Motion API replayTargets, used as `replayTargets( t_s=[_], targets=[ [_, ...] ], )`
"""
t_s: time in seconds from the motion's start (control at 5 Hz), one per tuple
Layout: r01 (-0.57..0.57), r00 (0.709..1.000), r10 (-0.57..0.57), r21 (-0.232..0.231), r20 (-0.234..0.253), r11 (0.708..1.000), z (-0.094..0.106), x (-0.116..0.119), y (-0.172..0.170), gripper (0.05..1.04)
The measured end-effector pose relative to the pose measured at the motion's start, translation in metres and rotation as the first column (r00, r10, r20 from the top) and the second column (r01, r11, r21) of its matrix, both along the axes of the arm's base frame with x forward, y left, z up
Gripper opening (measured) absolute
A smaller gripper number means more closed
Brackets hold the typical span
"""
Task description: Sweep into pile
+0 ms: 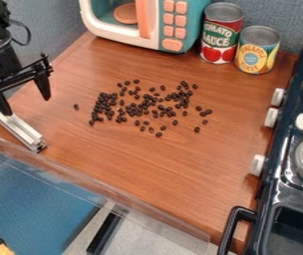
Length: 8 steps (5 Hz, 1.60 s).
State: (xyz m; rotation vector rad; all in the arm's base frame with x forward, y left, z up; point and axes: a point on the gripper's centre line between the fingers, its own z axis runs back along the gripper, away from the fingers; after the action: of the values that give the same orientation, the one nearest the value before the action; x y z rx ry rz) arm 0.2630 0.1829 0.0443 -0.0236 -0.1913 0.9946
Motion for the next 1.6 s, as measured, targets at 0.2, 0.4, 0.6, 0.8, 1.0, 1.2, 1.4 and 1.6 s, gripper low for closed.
replayTargets(
  t_s=[0.2, 0.4, 0.6, 0.8, 1.0, 1.2, 1.4, 1.6],
  targets=[
    [-0.009, 1.000, 0.009, 0.010, -0.029, 1.000, 0.001, -0.003, 0.001, 0.999],
    [-0.030, 0.998, 0.031, 0.016, -0.055, 0.999, 0.000, -0.008, 0.002, 0.999],
    [-0.067, 0.998, 0.068, 0.062, -0.016, 0.996, 0.006, -0.012, 0.004, 0.999],
    [-0.110, 0.994, 0.108, 0.052, 0.026, 0.993, 0.004, -0.010, 0.005, 0.999],
    [-0.154, 0.988, 0.152, 0.062, 0.034, 0.986, -0.002, -0.012, 0.009, 0.999],
    [-0.196, 0.981, 0.194, 0.056, 0.024, 0.979, -0.006, -0.014, 0.009, 0.999],
    [-0.234, 0.972, 0.235, 0.037, -0.028, 0.972, -0.009, -0.019, 0.010, 0.999],
    [-0.242, 0.969, 0.244, 0.046, -0.039, 0.969, -0.010, -0.022, 0.013, 0.999]
  ],
)
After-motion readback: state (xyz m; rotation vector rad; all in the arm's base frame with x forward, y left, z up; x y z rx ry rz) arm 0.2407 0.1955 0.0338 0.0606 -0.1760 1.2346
